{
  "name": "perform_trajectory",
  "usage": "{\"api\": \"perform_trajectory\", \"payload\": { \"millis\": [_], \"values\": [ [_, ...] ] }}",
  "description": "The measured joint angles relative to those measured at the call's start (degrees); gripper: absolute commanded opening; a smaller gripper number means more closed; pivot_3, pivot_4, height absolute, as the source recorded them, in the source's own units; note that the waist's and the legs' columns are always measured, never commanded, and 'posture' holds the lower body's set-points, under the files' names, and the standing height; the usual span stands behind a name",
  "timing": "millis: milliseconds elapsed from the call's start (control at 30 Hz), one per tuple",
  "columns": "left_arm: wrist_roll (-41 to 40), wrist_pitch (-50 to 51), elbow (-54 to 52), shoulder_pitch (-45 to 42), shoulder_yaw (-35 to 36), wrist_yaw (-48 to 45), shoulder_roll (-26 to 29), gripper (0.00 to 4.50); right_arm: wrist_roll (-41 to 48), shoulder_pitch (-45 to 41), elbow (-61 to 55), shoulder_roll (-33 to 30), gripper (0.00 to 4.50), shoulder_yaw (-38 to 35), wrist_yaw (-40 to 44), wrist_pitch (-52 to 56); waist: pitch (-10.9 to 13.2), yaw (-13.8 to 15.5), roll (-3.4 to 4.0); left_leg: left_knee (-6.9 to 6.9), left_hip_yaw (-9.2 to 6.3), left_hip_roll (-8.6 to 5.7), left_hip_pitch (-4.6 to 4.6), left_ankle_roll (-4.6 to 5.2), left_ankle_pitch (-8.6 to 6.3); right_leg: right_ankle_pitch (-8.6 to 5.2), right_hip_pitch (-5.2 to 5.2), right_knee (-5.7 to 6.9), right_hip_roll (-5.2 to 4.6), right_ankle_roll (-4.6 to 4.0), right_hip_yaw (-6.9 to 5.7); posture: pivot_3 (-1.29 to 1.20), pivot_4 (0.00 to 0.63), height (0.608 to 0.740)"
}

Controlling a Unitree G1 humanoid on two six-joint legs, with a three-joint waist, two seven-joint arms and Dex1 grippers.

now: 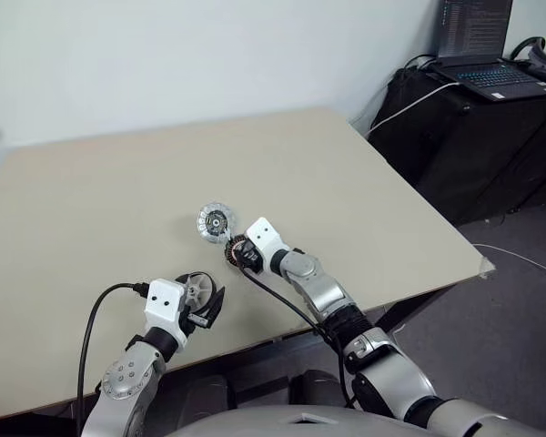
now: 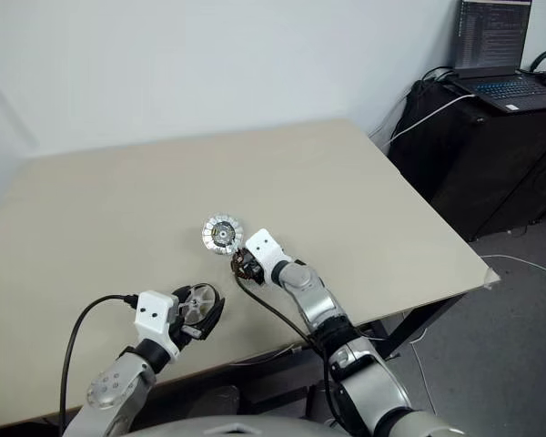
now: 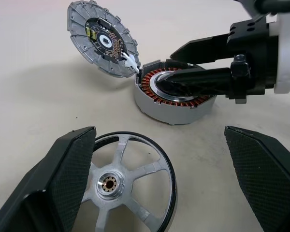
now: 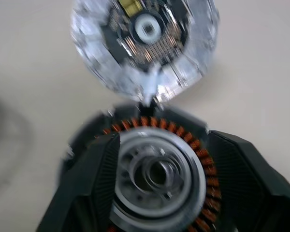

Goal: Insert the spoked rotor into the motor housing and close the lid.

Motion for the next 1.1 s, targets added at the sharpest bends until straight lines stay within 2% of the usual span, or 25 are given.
{"api": "perform_trajectory", "payload": {
  "millis": [33,267,633,1100],
  "values": [
    [0.0,0.0,0.0,0.0,0.0,0.0,0.0,4.50,0.1,0.0,-1.2,0.0,2.40,0.0,0.2,0.6,0.0,0.0,0.00,0.00,0.01,0.00,0.00,0.00,0.00,0.00,0.00,0.00,0.00,0.00,0.03,0.00,0.000,0.740],
    [0.0,0.0,0.0,-0.3,0.0,0.0,0.0,4.50,-0.1,0.0,-6.1,0.2,0.08,0.5,0.6,4.2,0.0,0.1,-0.01,0.00,0.05,-0.01,0.03,0.00,-0.01,0.01,-0.01,0.00,0.01,0.02,0.12,0.00,0.000,0.740],
    [0.0,0.0,0.0,-0.1,-0.1,0.5,0.0,4.50,-8.3,-0.7,-5.4,-1.7,0.03,4.1,-3.6,11.2,0.0,0.0,-0.01,0.00,0.13,0.00,0.03,-0.01,-0.01,0.01,-0.05,0.02,0.04,0.02,0.19,0.00,0.000,0.740],
    [0.0,0.1,0.0,-0.2,-0.3,0.5,-0.1,4.50,-9.4,-1.1,-6.5,-2.1,0.03,4.7,-2.4,14.2,0.0,0.0,-0.01,-0.01,0.13,0.00,0.03,-0.01,-0.01,0.01,-0.06,0.02,0.04,0.02,0.20,0.00,0.000,0.740]
  ]
}}
